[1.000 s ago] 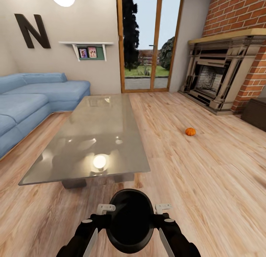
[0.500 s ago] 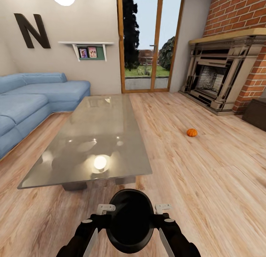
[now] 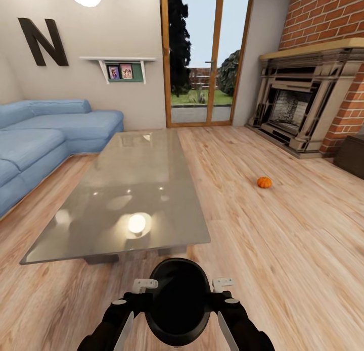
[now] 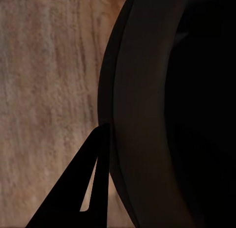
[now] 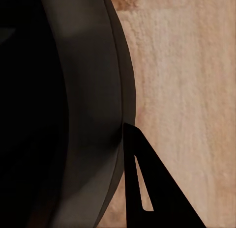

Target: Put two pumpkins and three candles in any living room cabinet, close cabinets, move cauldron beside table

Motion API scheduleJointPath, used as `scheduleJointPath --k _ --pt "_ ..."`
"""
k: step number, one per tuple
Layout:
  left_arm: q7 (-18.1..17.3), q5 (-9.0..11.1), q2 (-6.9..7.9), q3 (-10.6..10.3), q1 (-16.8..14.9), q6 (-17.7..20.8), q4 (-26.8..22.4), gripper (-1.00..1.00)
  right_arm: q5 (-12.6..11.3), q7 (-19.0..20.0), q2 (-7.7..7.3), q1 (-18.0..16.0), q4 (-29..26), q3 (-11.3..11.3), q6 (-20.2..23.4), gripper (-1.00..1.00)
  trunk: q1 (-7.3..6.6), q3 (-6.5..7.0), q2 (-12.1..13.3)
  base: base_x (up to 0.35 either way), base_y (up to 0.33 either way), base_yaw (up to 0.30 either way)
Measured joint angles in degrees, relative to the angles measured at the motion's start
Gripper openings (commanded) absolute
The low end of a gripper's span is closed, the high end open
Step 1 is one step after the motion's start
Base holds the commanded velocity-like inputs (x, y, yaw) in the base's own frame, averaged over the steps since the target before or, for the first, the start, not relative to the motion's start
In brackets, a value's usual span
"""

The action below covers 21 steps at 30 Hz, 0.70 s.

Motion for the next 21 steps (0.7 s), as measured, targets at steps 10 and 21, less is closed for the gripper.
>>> scheduleJointPath --k 10,21 --pt "0.0 0.0 0.00 0.0 0.0 0.0 0.0 -1.00 0.0 0.0 0.00 0.0 0.0 0.0 0.0 -1.00 0.02 0.00 0.0 0.022 0.000 0.000" --pt "0.0 -0.1 -0.01 0.0 0.0 0.0 -0.1 -1.00 0.0 0.0 0.00 0.0 -0.1 0.0 0.0 -1.00 0.23 -1.77 -0.1 0.000 0.000 0.000"
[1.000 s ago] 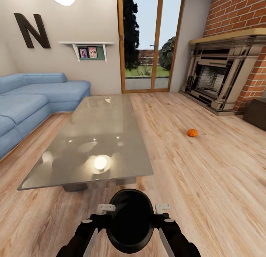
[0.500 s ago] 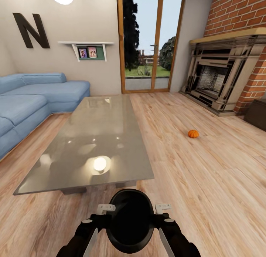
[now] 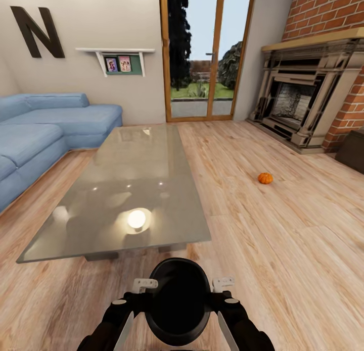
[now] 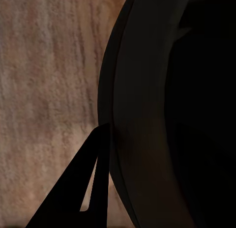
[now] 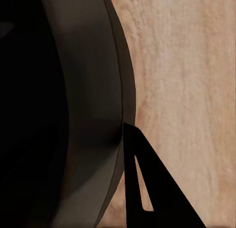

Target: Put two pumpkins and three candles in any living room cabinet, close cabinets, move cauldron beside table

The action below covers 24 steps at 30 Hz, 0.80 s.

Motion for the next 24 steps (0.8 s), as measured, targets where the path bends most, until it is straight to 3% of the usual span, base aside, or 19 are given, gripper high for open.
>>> scheduleJointPath --k 5,24 --pt "0.0 0.0 0.00 0.0 0.0 0.0 0.0 -1.00 0.0 0.0 0.00 0.0 0.0 0.0 0.0 -1.00 0.13 -1.11 -0.1 0.000 0.000 0.000" --pt "0.0 0.0 0.00 0.0 0.0 0.0 0.0 -1.00 0.1 0.0 0.00 0.0 -0.1 0.0 0.0 -1.00 0.12 -1.11 -0.1 0.011 0.000 0.000"
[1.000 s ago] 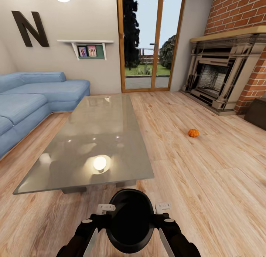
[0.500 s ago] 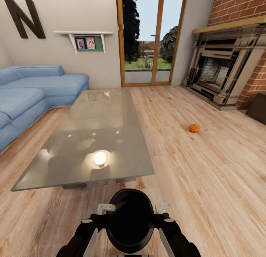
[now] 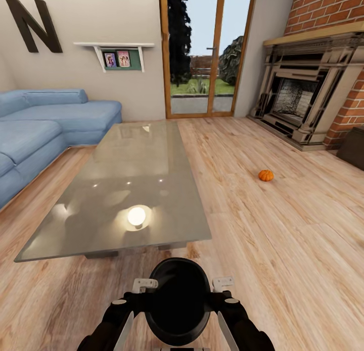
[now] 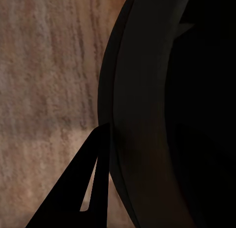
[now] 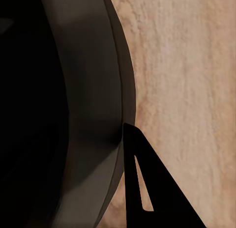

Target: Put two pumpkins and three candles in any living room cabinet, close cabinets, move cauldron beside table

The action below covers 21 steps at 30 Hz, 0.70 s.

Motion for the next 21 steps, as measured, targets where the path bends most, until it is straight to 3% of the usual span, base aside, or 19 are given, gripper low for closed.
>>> scheduleJointPath --k 21 --pt "0.0 0.0 0.03 0.0 0.0 0.0 0.0 -1.00 0.1 0.0 0.02 0.0 0.0 0.0 0.0 -1.00 0.00 0.00 0.0 0.023 0.007 0.000"
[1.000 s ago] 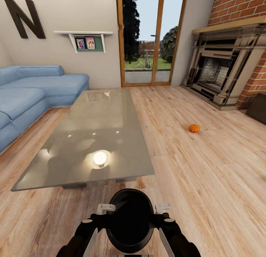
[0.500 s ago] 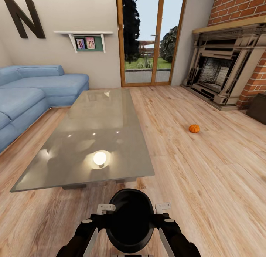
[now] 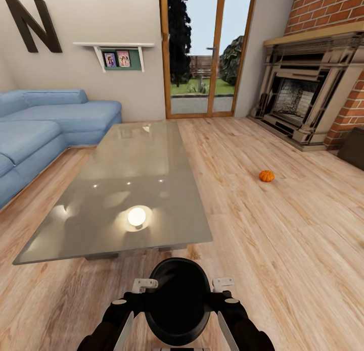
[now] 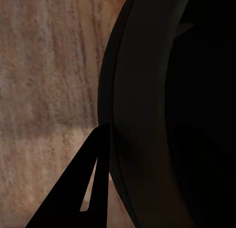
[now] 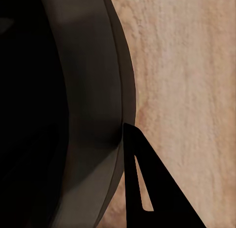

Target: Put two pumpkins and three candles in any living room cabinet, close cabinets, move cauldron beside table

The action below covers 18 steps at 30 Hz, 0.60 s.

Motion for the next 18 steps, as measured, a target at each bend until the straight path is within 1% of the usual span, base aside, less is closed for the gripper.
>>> scheduleJointPath --k 5,9,18 --pt "0.0 0.0 -0.03 0.1 0.0 0.0 0.0 -1.00 0.0 0.0 -0.01 0.0 0.0 0.0 0.0 -1.00 0.00 0.00 0.0 0.000 0.000 0.000" --pt "0.0 -0.1 -0.07 0.1 0.0 0.0 0.0 -1.00 -0.1 0.0 -0.01 -0.1 0.1 0.0 0.0 -1.00 0.11 -0.88 0.0 0.000 0.000 0.000" --pt "0.0 -0.1 -0.05 0.1 0.0 0.0 0.0 -1.00 -0.1 0.0 -0.01 -0.1 0.1 0.0 0.0 -1.00 0.10 -0.89 -0.1 0.000 0.000 0.000"
